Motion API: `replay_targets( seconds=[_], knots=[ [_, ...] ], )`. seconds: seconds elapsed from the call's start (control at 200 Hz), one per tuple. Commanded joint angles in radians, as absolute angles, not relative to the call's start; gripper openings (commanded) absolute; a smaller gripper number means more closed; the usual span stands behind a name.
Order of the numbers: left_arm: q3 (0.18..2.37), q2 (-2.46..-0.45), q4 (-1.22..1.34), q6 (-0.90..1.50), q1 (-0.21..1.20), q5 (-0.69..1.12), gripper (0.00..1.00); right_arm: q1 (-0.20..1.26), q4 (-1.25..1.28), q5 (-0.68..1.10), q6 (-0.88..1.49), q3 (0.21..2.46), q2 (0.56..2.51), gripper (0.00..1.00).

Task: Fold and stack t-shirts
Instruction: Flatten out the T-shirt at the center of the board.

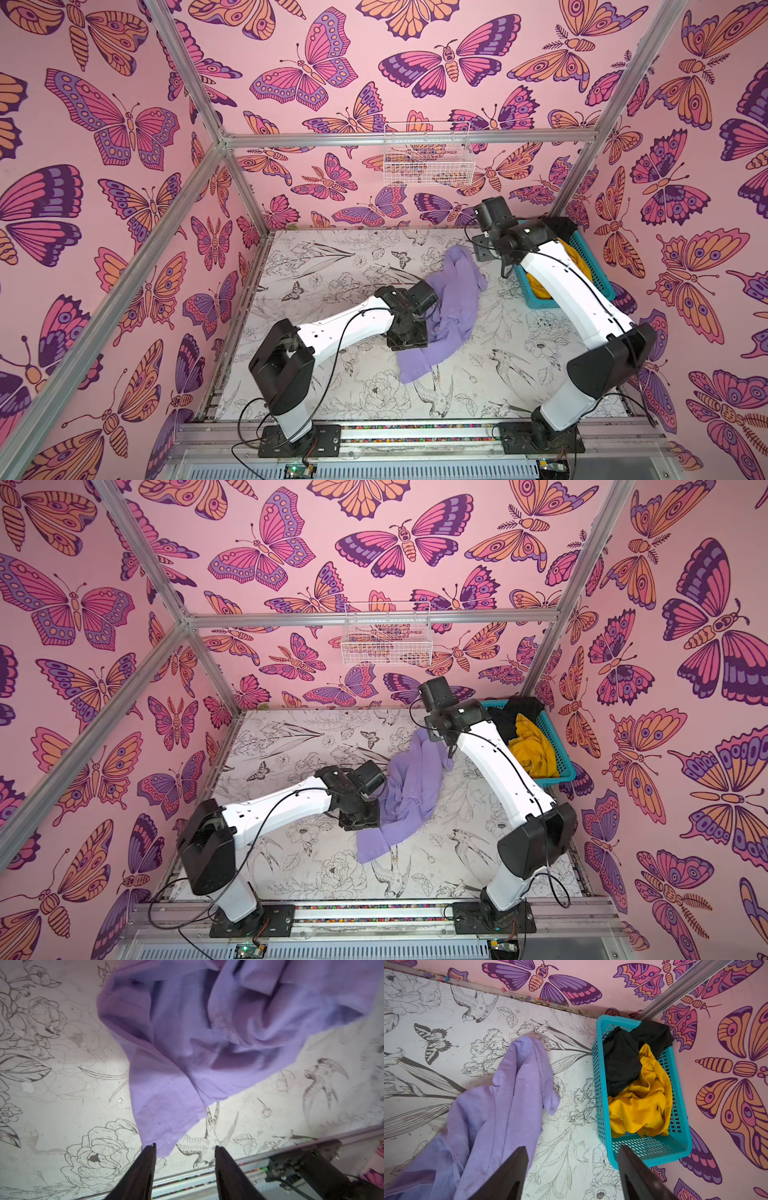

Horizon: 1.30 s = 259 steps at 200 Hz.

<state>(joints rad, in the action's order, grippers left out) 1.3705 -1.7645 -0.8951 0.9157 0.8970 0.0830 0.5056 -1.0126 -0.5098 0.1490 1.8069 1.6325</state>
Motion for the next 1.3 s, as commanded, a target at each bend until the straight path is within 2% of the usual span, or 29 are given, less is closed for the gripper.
replay_targets(
  seconds=[0.0, 0.165, 0.466, 0.806, 0.982, 1.292],
  knots=[
    [1.444, -1.845, -0.978, 0.871, 0.898, -0.06, 0.51, 0.507, -0.976, -0.477, 0.143, 1.787, 1.53, 0.74],
    [1.587, -1.953, -1.062, 0.835, 0.893, -0.178, 0.52, 0.506, -0.959, -0.466, 0.119, 1.745, 1.464, 0.74],
    [1.749, -2.08, -1.195, 0.808, 0.884, -0.192, 0.48, 0.506, -0.955, -0.473, 0.097, 1.708, 1.437, 0.74],
    [1.673, -2.016, -1.24, 0.87, 0.897, -0.14, 0.47, 0.505, -0.94, -0.433, 0.113, 1.675, 1.443, 0.74],
    [1.622, -1.984, -1.106, 0.843, 0.894, -0.081, 0.47, 0.505, -0.93, -0.418, 0.11, 1.66, 1.431, 0.74],
    [1.681, -1.987, -1.071, 0.811, 0.889, -0.077, 0.48, 0.505, -0.931, -0.388, 0.1, 1.654, 1.45, 0.74]
  ],
)
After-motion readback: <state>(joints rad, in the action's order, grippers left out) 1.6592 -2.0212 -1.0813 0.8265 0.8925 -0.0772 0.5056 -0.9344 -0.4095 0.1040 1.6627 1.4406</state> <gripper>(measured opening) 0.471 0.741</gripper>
